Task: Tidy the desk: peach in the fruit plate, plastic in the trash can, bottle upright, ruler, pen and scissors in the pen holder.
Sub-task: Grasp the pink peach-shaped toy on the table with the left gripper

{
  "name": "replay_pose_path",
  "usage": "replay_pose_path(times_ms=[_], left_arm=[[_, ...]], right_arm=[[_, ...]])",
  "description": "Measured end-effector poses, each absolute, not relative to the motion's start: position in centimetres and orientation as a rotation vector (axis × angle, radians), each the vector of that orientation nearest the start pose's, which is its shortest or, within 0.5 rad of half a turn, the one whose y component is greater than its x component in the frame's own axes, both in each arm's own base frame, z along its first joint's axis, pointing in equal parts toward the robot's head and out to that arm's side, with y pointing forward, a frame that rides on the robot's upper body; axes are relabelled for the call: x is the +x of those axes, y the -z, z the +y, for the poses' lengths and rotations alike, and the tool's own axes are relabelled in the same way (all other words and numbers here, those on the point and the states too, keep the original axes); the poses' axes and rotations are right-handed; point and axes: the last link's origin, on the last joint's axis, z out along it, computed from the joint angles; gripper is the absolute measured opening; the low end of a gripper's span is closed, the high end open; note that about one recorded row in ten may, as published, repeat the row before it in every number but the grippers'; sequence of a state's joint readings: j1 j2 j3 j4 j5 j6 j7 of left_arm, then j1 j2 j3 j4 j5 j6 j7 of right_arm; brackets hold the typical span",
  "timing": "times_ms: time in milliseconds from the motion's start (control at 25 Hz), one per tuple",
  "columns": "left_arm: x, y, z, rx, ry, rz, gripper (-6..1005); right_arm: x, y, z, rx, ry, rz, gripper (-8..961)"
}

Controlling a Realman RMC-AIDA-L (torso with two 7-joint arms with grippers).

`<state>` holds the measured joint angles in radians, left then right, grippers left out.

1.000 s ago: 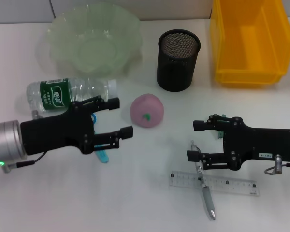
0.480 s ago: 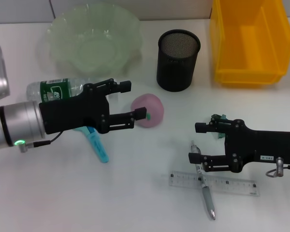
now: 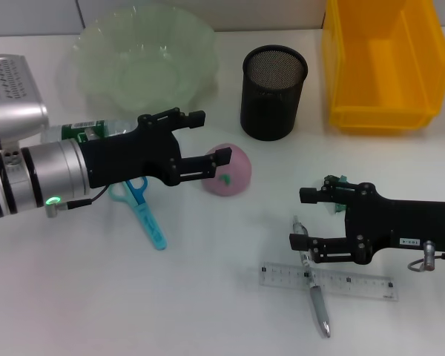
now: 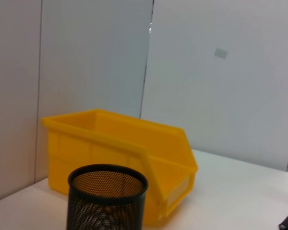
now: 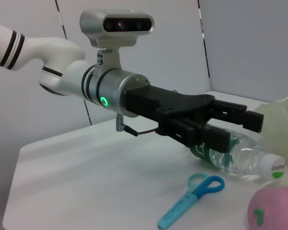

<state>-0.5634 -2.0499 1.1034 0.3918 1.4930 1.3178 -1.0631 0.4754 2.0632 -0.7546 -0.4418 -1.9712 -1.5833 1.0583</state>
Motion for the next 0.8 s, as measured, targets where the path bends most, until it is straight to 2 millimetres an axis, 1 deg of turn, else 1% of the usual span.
replay_pose_path(times_ms=[320, 800], left_arm=[[-24.7, 5.7, 34.6, -2.652, 0.706, -0.432, 822], [-24.8, 6.7, 35.1, -2.663, 0.610, -0.422, 822]], right_arm=[[28.5, 3.6, 28.5, -2.825, -0.741, 0.459, 819], [28.6, 3.7, 28.5, -2.822, -0.730, 0.463, 819]])
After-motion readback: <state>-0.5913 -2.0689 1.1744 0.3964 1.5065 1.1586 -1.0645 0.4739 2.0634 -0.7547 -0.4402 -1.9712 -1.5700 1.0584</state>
